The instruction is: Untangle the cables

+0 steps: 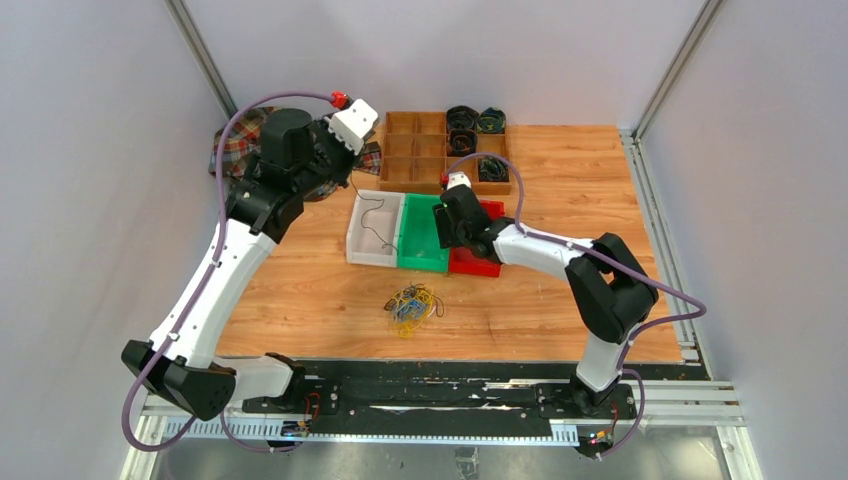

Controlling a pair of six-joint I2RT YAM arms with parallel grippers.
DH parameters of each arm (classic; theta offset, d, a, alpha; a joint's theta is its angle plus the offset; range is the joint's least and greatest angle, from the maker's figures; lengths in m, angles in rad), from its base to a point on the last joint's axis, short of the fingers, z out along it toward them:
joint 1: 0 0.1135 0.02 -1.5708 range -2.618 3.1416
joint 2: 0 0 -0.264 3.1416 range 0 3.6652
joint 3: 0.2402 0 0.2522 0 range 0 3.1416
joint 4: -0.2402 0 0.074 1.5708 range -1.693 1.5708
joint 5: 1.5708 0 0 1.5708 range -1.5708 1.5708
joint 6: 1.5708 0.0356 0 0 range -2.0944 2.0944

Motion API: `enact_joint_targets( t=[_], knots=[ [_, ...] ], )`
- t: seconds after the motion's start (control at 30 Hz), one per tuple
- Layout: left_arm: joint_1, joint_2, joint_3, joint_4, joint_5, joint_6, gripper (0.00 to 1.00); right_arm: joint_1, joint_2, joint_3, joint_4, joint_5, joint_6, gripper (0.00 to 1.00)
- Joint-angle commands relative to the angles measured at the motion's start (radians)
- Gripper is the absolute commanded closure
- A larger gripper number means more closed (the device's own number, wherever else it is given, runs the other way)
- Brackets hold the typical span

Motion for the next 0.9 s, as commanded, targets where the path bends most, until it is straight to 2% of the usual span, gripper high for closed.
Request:
enact_joint_targets(
  t=[0.0, 0.27, 0.4, 0.87],
  knots=[
    [0.009, -0.027, 0.005, 0.082, -0.042, 0.069, 0.99, 0.025, -0.014, -0.028, 0.039, -0.008, 0.0, 0.53],
    [0.032, -0.011, 0.142, 0.038, 0.007, 0.059, 0.99, 0.023, -0.053, -0.072, 0.075, -0.009, -0.018, 0.52],
    [0.033, -0.016, 0.093, 0.032, 0.035, 0.034, 1.0, 0.025, -0.054, -0.074, 0.081, -0.017, -0.009, 0.52],
    [0.032, -0.007, -0.098, 0.117, 0.027, 0.093, 1.0, 0.025, -0.091, -0.105, 0.097, -0.028, -0.014, 0.51]
  ],
)
